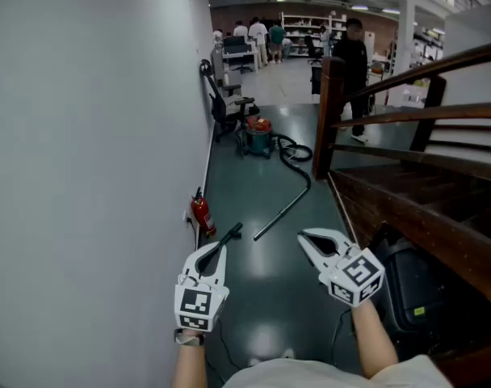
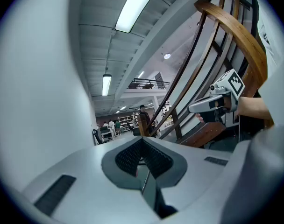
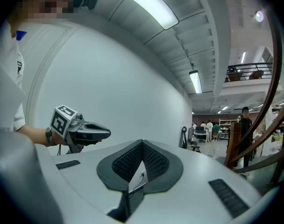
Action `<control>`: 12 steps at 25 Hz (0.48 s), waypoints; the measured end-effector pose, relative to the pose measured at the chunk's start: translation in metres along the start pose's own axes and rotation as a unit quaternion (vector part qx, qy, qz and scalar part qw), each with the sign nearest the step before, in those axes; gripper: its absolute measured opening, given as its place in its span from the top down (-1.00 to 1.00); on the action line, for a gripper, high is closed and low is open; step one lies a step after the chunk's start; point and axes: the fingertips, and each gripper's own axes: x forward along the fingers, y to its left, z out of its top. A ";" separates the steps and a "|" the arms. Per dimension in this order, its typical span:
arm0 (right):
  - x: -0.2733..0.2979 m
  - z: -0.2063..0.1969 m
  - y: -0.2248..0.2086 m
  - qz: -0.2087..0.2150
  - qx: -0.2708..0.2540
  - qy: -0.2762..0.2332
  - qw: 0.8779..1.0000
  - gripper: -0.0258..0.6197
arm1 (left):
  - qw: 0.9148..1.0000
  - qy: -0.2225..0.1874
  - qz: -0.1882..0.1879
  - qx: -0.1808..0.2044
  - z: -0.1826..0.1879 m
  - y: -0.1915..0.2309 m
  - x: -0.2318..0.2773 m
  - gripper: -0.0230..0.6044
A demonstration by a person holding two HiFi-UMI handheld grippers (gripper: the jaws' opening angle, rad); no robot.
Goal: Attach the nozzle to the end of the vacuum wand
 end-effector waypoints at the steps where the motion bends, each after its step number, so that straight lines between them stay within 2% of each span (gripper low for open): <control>1: 0.000 -0.001 -0.001 -0.001 0.001 0.001 1.000 0.84 | 1.000 0.000 0.000 0.000 0.000 0.000 0.001 0.94; 12: 0.000 0.000 -0.008 0.009 0.022 -0.016 1.000 0.83 | 1.000 0.000 0.003 -0.005 -0.002 0.001 0.007 0.94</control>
